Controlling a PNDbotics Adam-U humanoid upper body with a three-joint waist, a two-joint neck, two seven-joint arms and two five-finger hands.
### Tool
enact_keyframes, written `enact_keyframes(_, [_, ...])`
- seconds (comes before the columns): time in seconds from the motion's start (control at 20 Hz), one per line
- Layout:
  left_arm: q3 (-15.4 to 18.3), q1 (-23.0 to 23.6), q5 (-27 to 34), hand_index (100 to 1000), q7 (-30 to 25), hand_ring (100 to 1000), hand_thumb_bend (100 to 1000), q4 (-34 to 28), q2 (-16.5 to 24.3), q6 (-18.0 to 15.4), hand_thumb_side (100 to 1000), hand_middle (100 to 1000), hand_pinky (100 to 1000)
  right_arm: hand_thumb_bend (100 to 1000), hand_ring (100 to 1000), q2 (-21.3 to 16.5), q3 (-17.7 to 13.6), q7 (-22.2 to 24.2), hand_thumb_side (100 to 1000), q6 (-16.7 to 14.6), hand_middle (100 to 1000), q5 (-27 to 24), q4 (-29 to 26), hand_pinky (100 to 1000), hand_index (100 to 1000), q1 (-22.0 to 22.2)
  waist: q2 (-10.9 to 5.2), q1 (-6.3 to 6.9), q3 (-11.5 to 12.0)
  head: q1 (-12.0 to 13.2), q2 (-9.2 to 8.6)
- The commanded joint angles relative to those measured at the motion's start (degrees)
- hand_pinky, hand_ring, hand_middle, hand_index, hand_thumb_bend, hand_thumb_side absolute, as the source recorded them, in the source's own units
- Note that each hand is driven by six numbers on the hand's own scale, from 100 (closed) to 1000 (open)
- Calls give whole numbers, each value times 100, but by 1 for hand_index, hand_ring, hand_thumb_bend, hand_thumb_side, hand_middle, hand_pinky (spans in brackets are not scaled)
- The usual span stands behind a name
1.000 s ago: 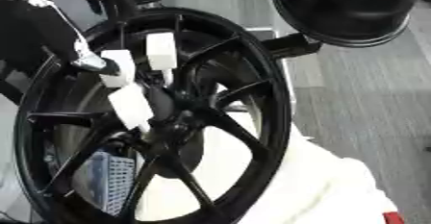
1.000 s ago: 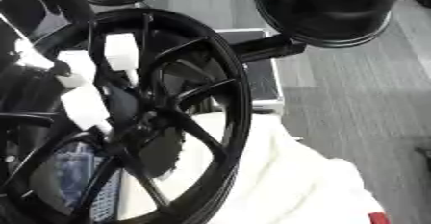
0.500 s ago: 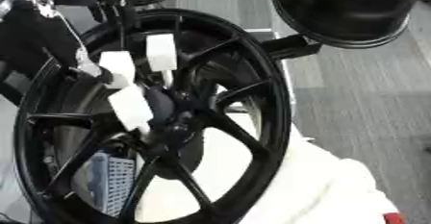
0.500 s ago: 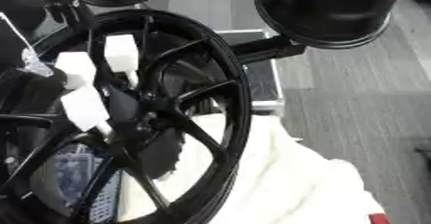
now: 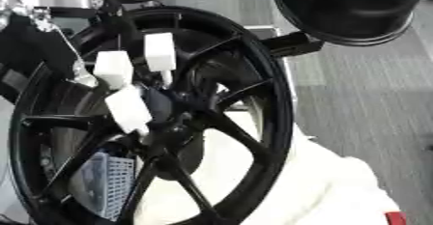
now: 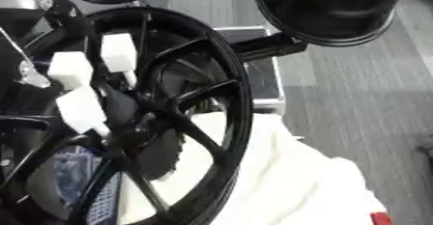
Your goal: Pull the pin out of the wheel hub.
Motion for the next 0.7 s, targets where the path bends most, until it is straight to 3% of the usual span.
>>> enact_keyframes(0.05, [168,-9,41,830,215,762,726,-281,307,124,147,708,802,100,677,-119,-103,-62,403,10,589,-2,-67,841,744,-53,-83,-4,-7,-44,-76])
enact_keyframes(0.45, [113,92,-296,823,231,771,773,-201,304,388,170,717,805,100,675,-89,-105,-99,403,24,588,-20,-67,841,744,-38,-74,-22,-38,-77,67])
enact_keyframes(0.7, [96,156,-150,816,272,745,773,-94,285,517,250,678,785,100,675,-70,-122,-131,398,53,588,-10,-67,841,743,-8,-82,-29,-40,-107,82])
